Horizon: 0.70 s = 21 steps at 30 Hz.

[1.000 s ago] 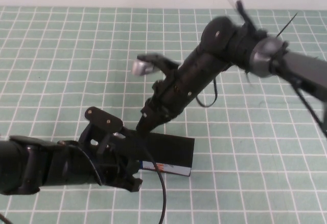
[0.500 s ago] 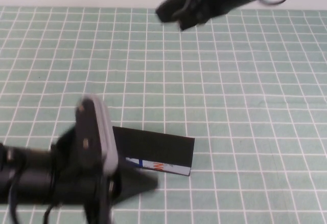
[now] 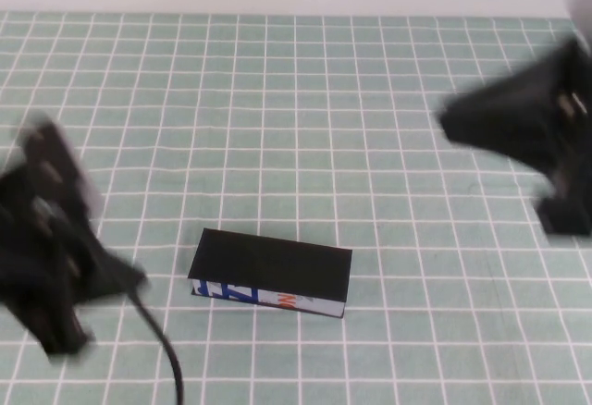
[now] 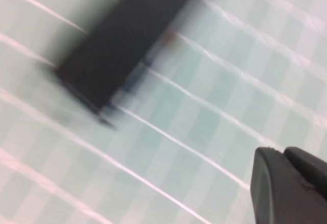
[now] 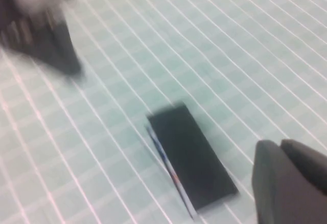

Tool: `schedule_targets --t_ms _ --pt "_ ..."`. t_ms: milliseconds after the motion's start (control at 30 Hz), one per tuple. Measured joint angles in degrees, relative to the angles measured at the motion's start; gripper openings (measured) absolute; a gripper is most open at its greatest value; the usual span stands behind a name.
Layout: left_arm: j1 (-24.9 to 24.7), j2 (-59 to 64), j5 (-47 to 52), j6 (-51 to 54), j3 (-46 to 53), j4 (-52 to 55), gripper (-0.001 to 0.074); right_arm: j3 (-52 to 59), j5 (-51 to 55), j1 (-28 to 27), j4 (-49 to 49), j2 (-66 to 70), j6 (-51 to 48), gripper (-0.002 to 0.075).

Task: Return glasses to glasses case

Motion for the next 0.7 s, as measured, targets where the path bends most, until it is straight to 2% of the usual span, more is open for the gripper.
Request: schedule_targets --t_ms 133,233,500,600,700 --pt "9.93 -4.21 0.74 -0.12 -7.42 -6.52 -0.0002 12.81 -7.09 0.00 -7.94 -10.82 4.91 -0.0011" --pt "13.85 -7.91 0.74 0.00 -10.43 -11.81 -0.0002 20.72 -11.94 0.00 -16.36 -19.63 10.94 -0.0011" --pt "13.78 -18.67 2.26 -0.49 -7.64 -13.63 -0.0002 36.66 -14.51 0.00 -38.60 -40.16 37.81 -0.0011" --pt "13.67 -25.02 -0.45 -2.65 -3.87 -14.31 -0.0002 41.67 -14.40 0.00 -40.66 -47.59 44.13 -0.0011" --pt "13.44 -31.69 -6.85 -5.43 1.47 -15.27 -0.0002 46.10 -14.29 0.00 -40.61 -52.71 46.28 -0.0011"
